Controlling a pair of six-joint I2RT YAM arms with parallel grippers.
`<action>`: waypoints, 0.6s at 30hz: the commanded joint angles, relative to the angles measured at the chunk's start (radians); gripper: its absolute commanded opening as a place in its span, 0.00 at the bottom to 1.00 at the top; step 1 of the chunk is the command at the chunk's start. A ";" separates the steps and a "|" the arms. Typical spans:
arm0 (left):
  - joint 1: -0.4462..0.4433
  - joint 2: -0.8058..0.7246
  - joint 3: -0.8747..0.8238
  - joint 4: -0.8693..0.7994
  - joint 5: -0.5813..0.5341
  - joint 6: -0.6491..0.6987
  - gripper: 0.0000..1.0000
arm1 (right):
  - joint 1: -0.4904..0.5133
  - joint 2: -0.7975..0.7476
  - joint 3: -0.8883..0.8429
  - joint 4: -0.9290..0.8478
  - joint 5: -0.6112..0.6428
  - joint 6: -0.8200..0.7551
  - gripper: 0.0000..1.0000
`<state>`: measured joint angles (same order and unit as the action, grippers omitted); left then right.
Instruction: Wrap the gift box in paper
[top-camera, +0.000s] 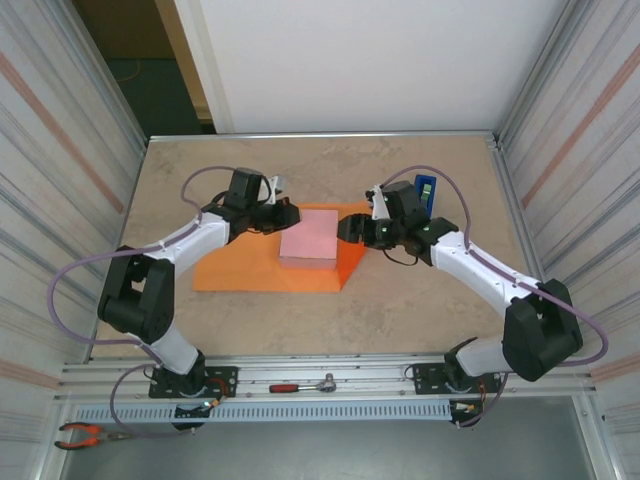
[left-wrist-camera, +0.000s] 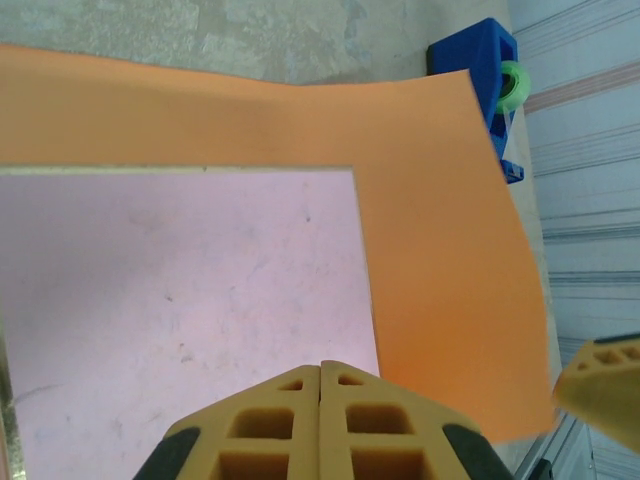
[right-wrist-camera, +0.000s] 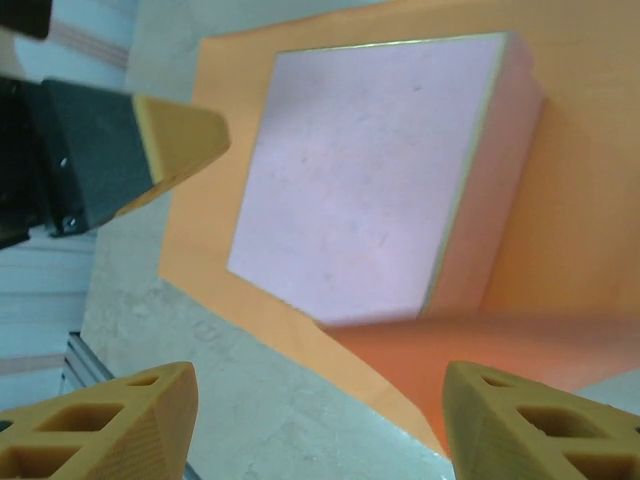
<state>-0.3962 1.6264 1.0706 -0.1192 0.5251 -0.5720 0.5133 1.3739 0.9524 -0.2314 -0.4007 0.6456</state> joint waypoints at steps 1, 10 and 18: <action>-0.006 -0.030 -0.011 0.022 0.023 0.012 0.00 | -0.044 0.015 -0.041 0.009 -0.007 0.007 0.61; -0.022 -0.045 -0.003 -0.002 0.032 0.034 0.19 | -0.186 -0.160 -0.300 0.038 0.069 0.105 0.75; -0.050 -0.062 -0.024 0.004 0.031 0.037 0.32 | -0.269 -0.265 -0.450 0.019 0.089 0.152 0.78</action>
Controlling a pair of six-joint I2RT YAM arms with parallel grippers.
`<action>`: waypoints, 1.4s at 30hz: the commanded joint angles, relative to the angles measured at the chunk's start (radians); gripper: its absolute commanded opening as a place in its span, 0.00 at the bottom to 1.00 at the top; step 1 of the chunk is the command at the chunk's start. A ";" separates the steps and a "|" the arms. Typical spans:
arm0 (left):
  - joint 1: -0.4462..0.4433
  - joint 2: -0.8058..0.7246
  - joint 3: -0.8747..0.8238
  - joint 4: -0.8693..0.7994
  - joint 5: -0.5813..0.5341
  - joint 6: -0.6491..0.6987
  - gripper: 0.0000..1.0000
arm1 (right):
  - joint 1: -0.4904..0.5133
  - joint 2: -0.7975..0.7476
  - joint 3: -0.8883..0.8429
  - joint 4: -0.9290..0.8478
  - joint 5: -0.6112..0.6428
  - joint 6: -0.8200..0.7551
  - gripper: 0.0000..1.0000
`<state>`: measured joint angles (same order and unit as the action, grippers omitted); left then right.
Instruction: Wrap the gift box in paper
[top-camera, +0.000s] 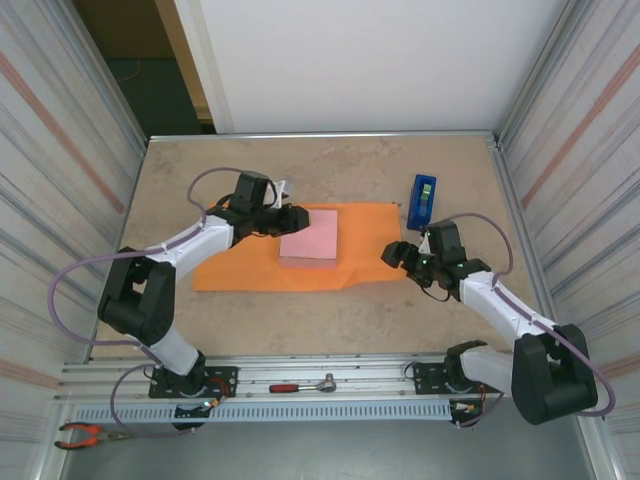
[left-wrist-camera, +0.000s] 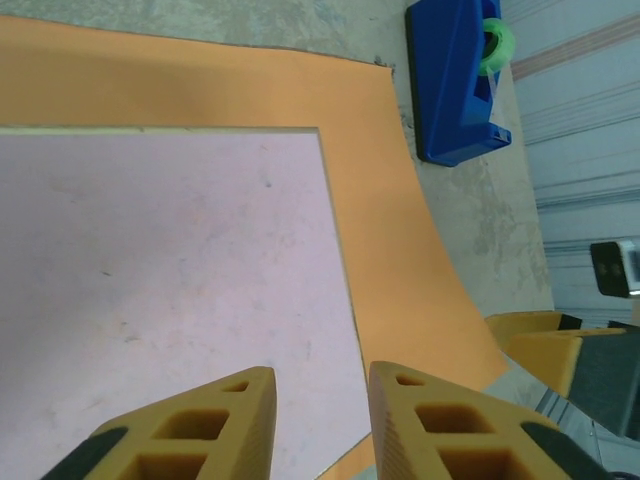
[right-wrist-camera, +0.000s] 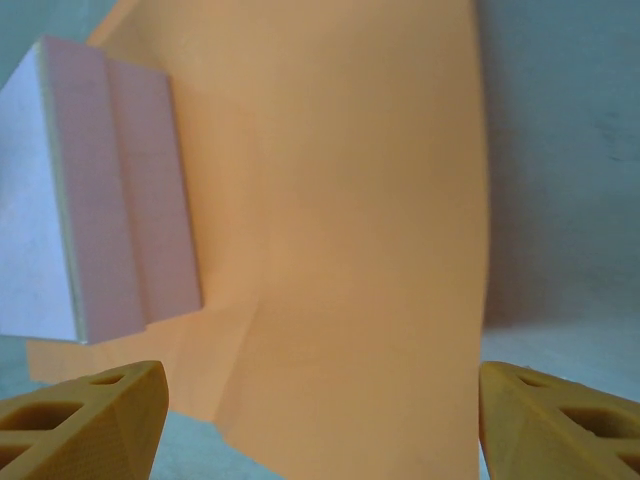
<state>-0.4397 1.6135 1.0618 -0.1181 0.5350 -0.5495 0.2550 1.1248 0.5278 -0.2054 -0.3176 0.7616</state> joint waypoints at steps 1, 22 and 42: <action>-0.009 -0.050 -0.017 0.003 0.021 0.013 0.33 | -0.011 -0.014 -0.033 0.000 0.004 0.039 0.77; -0.010 -0.056 -0.034 0.011 0.024 0.011 0.36 | -0.002 0.024 -0.086 0.060 0.025 0.081 0.72; -0.011 -0.062 -0.041 0.000 0.017 0.020 0.39 | 0.051 0.121 -0.099 0.152 -0.019 0.068 0.64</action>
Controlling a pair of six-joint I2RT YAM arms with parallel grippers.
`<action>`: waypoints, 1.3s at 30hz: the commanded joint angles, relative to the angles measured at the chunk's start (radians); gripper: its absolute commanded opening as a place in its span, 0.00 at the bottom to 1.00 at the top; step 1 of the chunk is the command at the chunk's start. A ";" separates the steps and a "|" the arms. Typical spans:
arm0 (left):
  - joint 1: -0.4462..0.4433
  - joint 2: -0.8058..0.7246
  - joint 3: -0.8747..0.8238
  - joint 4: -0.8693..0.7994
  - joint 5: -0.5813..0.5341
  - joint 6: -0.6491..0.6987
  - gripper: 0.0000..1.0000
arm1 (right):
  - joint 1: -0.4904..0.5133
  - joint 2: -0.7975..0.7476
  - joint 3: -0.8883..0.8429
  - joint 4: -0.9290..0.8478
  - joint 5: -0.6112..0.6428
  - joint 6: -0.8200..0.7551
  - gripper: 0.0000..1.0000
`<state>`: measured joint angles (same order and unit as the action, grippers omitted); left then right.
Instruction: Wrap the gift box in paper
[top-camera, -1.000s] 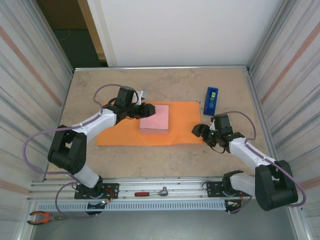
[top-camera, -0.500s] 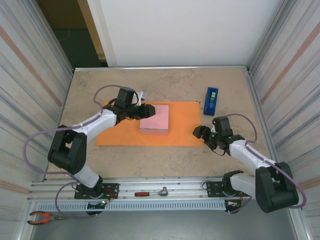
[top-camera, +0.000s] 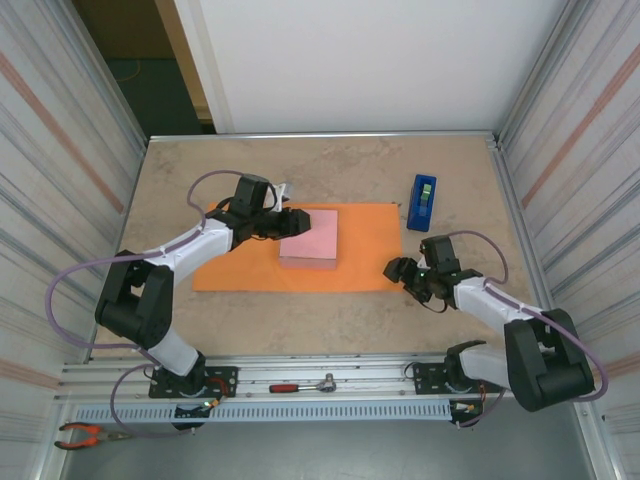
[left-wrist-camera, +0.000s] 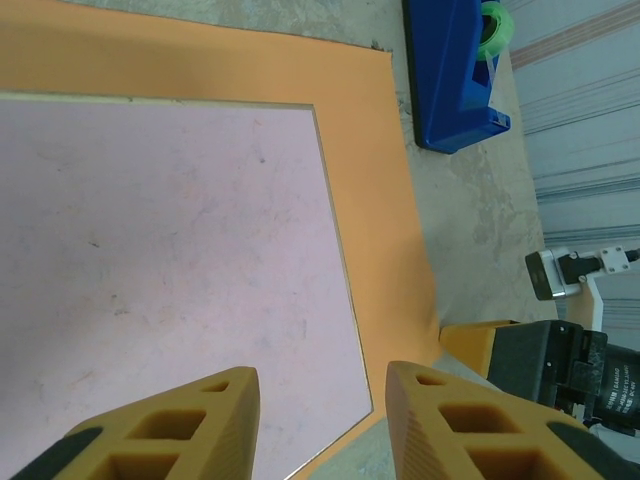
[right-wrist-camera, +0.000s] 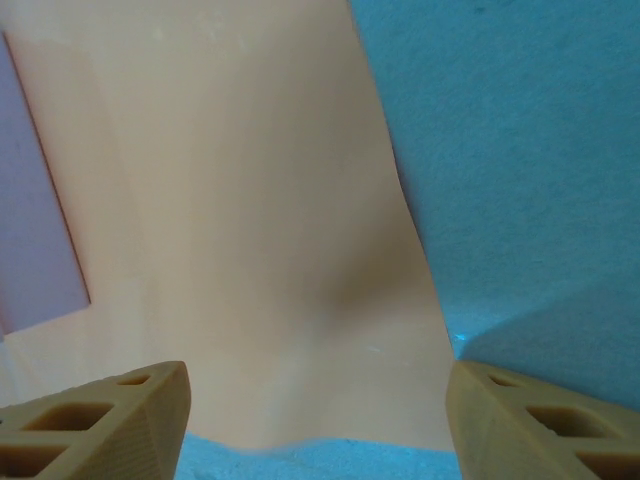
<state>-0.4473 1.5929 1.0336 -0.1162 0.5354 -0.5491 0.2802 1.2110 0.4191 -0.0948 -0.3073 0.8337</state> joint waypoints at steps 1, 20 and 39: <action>-0.003 -0.042 -0.012 -0.003 0.018 0.019 0.39 | 0.038 0.044 0.018 0.051 -0.029 -0.002 0.62; -0.002 -0.040 -0.005 -0.011 0.014 0.023 0.40 | -0.044 0.227 0.186 0.287 -0.101 -0.128 0.68; -0.002 -0.039 0.029 -0.039 0.026 0.042 0.42 | -0.039 -0.021 0.046 0.086 -0.120 -0.149 0.41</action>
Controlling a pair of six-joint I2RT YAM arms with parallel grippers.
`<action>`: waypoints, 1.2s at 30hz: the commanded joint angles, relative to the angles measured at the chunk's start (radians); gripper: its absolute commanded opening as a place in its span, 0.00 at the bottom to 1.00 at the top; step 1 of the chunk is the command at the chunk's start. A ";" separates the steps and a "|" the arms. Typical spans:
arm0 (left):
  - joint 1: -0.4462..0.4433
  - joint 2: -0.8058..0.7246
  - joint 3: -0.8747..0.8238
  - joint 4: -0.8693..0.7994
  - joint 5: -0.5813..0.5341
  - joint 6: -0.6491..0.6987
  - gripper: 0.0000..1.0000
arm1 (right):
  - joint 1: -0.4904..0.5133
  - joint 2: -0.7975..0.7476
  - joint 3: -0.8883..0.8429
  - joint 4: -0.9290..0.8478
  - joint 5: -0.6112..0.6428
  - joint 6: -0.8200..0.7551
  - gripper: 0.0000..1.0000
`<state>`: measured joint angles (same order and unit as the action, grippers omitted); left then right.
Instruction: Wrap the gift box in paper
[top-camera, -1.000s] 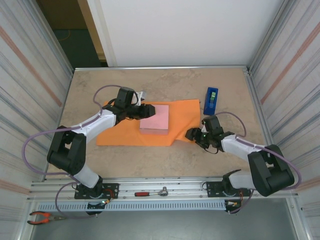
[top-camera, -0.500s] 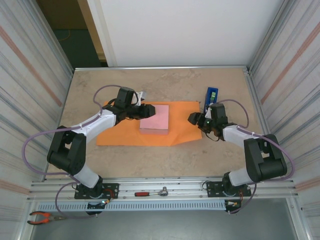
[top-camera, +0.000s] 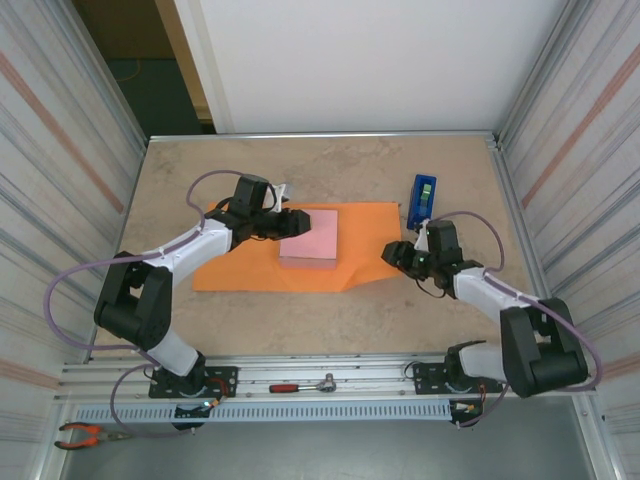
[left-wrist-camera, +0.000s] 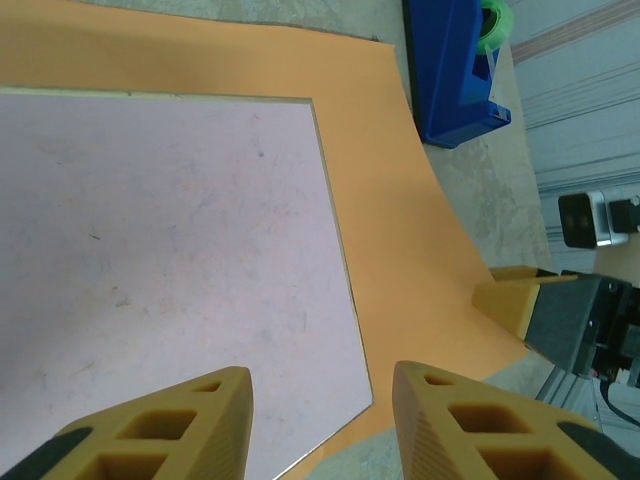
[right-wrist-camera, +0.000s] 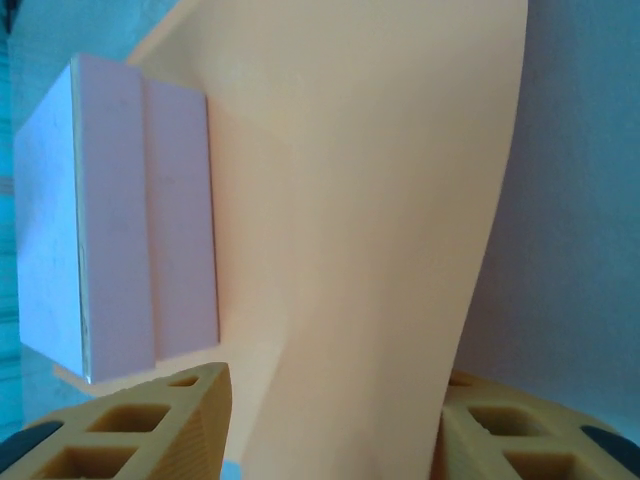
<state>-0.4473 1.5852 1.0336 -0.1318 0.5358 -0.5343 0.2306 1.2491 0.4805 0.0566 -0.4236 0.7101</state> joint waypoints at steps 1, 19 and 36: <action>-0.001 -0.031 0.032 -0.025 0.027 0.026 0.42 | 0.017 -0.079 -0.014 -0.085 0.004 -0.027 0.36; -0.025 -0.035 0.111 -0.027 0.041 -0.028 0.56 | 0.312 -0.048 0.228 -0.149 0.029 -0.055 0.00; -0.081 0.073 0.233 -0.076 -0.013 -0.015 0.73 | 0.443 0.073 0.362 -0.152 0.055 -0.070 0.00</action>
<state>-0.5228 1.6390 1.2415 -0.1658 0.5419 -0.5716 0.6632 1.3106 0.8082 -0.0864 -0.3836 0.6678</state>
